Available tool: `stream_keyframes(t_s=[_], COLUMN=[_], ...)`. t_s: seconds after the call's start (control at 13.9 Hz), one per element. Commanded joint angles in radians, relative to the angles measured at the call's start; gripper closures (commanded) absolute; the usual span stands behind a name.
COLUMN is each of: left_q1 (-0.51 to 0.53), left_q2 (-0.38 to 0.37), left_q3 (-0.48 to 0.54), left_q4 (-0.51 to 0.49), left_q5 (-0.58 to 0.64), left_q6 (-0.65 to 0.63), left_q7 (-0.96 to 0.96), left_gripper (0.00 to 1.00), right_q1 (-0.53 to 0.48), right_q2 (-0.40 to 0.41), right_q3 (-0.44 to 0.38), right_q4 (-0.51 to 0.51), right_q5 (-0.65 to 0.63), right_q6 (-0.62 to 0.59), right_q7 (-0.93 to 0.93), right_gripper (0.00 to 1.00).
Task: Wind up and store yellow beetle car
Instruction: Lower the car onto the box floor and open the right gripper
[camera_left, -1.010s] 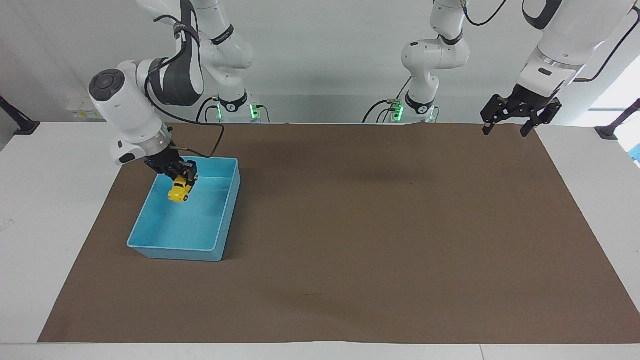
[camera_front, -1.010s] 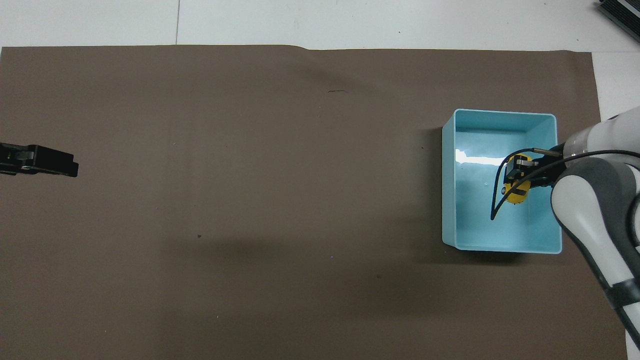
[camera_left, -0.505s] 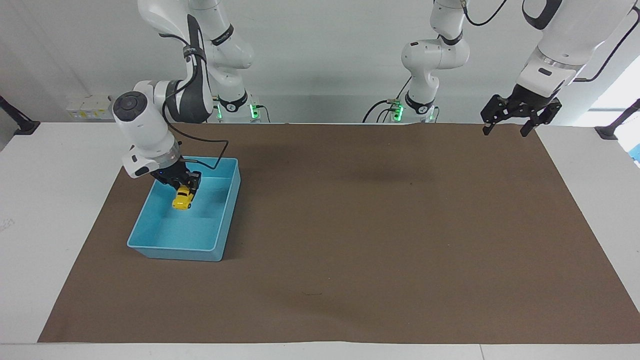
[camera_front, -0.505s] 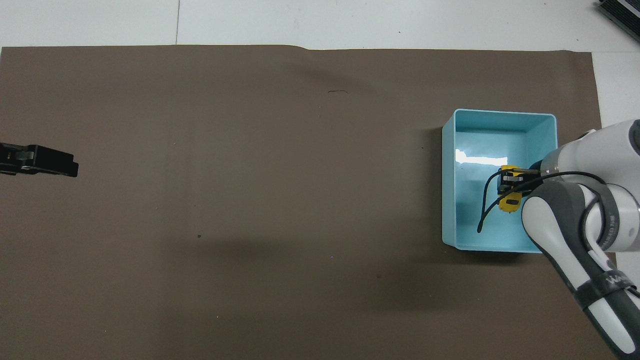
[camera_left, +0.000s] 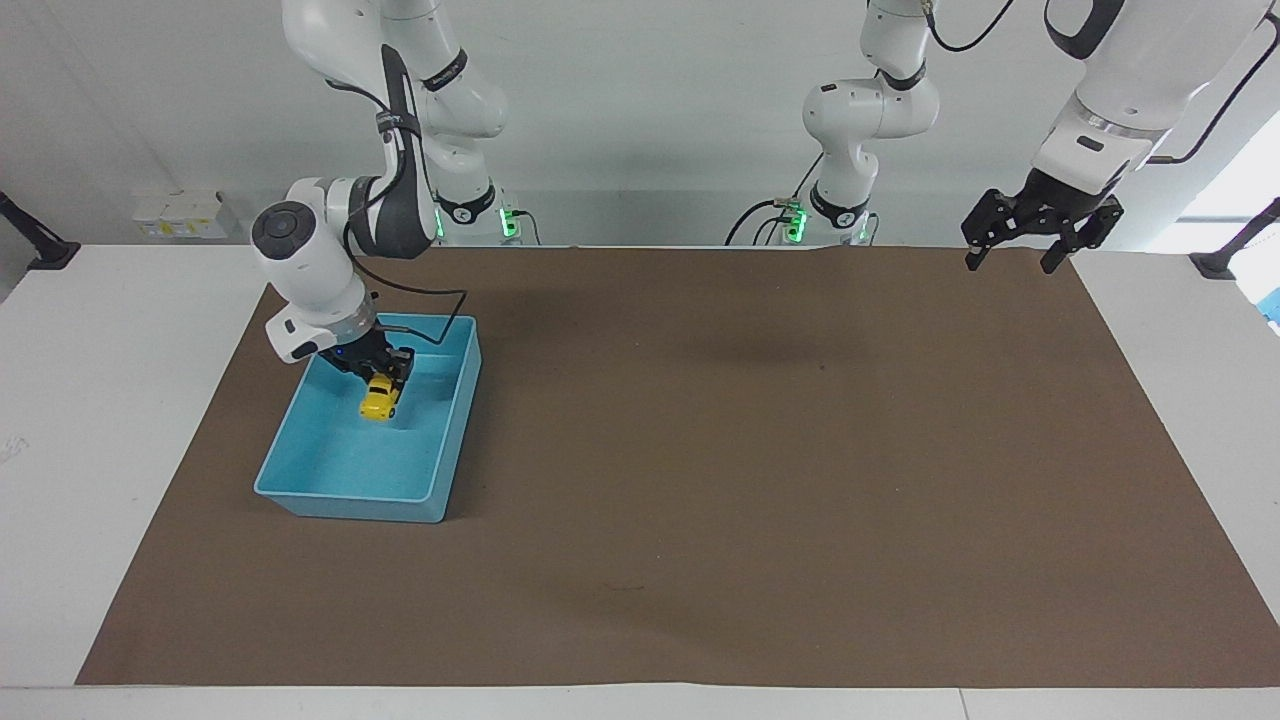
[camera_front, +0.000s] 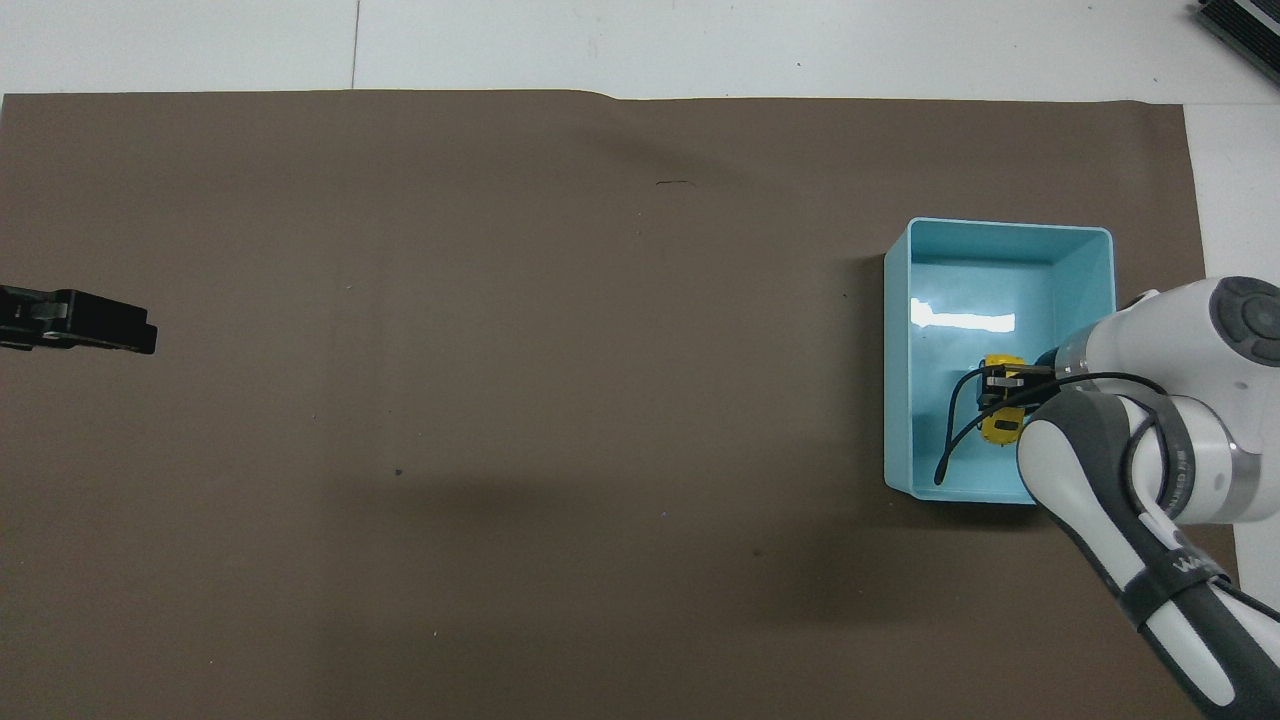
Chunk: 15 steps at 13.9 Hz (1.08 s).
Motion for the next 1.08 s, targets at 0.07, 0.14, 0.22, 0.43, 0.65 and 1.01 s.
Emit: stream_keyframes(t_s=[0.07, 0.14, 0.22, 0.43, 0.65, 1.01], left_q1=[0.015, 0.015, 0.015, 0.015, 0.015, 0.015], left_q2=[-0.013, -0.013, -0.013, -0.013, -0.013, -0.013], left_q3=[-0.007, -0.007, -0.007, -0.007, -0.007, -0.007], left_q4=[0.001, 0.001, 0.001, 0.001, 0.001, 0.001], left_q5=[-0.01, -0.01, -0.01, -0.01, -0.01, -0.01], left_q6=[-0.017, -0.017, -0.017, -0.017, -0.017, -0.017], left_q7=[-0.006, -0.006, -0.006, -0.006, -0.006, -0.006], left_gripper=[0.0, 0.0, 0.0, 0.0, 0.0, 0.0], right_q1=[-0.013, -0.013, -0.013, -0.019, -0.022, -0.005], right_q2=[-0.006, -0.004, -0.006, 0.008, 0.01, -0.007], right_q3=[0.009, 0.009, 0.009, 0.009, 0.009, 0.012], right_q4=[-0.047, -0.058, -0.061, -0.076, -0.081, -0.029], right_q5=[0.003, 0.005, 0.006, 0.009, 0.011, 0.011], right_q6=[0.037, 0.043, 0.051, 0.071, 0.08, 0.033], right_q7=[-0.036, -0.048, -0.067, -0.119, -0.108, -0.119], right_gripper=[1.0, 1.0, 1.0, 1.0, 0.84, 0.0])
